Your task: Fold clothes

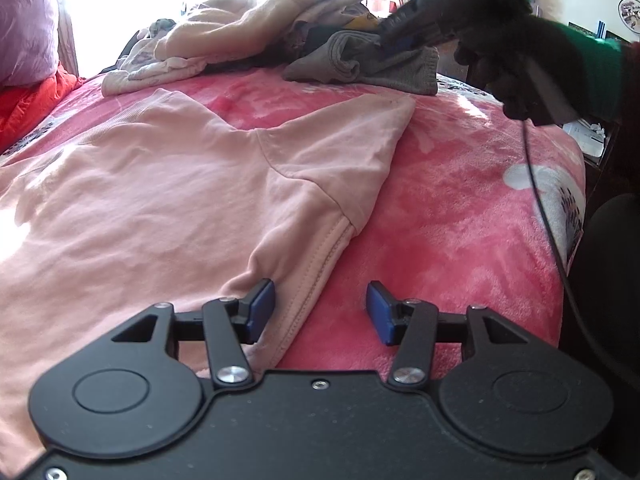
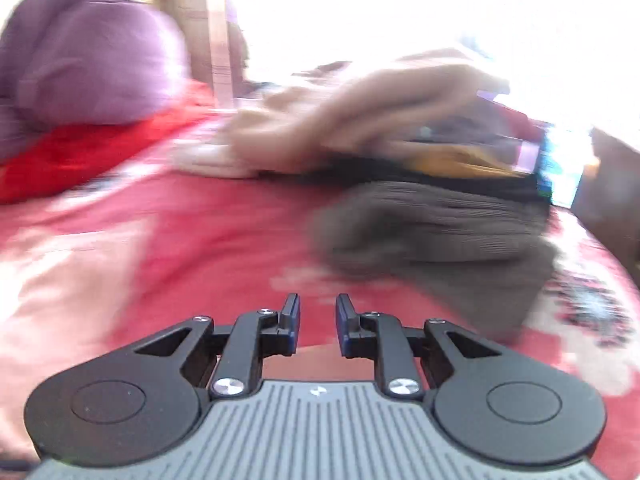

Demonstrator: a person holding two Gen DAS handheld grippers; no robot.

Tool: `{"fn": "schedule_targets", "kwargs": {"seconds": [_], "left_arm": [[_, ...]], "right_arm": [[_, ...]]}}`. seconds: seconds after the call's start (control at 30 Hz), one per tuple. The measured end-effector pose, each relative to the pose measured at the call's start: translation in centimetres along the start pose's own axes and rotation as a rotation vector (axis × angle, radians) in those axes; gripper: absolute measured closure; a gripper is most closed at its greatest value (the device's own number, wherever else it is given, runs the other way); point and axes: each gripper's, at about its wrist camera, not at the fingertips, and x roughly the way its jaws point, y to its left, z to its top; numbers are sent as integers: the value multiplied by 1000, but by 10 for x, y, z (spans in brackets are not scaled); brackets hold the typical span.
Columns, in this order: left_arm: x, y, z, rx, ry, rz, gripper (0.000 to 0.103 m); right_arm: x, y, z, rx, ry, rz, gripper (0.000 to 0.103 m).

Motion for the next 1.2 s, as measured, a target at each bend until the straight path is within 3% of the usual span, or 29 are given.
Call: {"fn": "schedule_targets", "kwargs": {"seconds": [0.13, 0.33, 0.4, 0.43, 0.5, 0.6, 0.67, 0.7, 0.8, 0.87, 0.93, 1.07, 1.2], "left_arm": [[0, 0, 0, 1, 0, 2, 53], [0, 0, 0, 3, 1, -1, 53], [1, 0, 0, 4, 4, -3, 53], [1, 1, 0, 3, 5, -5, 53], [1, 1, 1, 3, 7, -9, 53], [-1, 2, 1, 7, 10, -16, 52], [-4, 3, 3, 11, 17, -24, 52], [-8, 4, 5, 11, 18, -31, 52], [-26, 15, 13, -17, 8, -62, 52], [-43, 29, 20, -49, -32, -43, 52], [-55, 51, 25, -114, -64, -3, 52], [-57, 93, 45, -201, -86, 86, 55], [-28, 119, 93, -167, -98, 128, 66]], "right_arm": [[-2, 54, -15, -70, 49, 279, 82], [23, 95, -21, -83, 118, 459, 85], [47, 93, -27, -105, 194, 339, 91], [59, 86, -31, -71, 226, 307, 103], [60, 64, -33, 96, 211, 355, 103], [45, 66, -33, 118, 158, 337, 103], [31, 70, -32, 133, 109, 355, 93], [27, 71, -30, 133, 87, 359, 93], [25, 82, -20, 69, 63, 368, 93], [40, 86, -26, 21, 137, 340, 90], [47, 87, -40, -16, 176, 308, 93], [22, 90, -40, -60, 75, 333, 91], [9, 105, -43, -132, 84, 380, 88]]}}
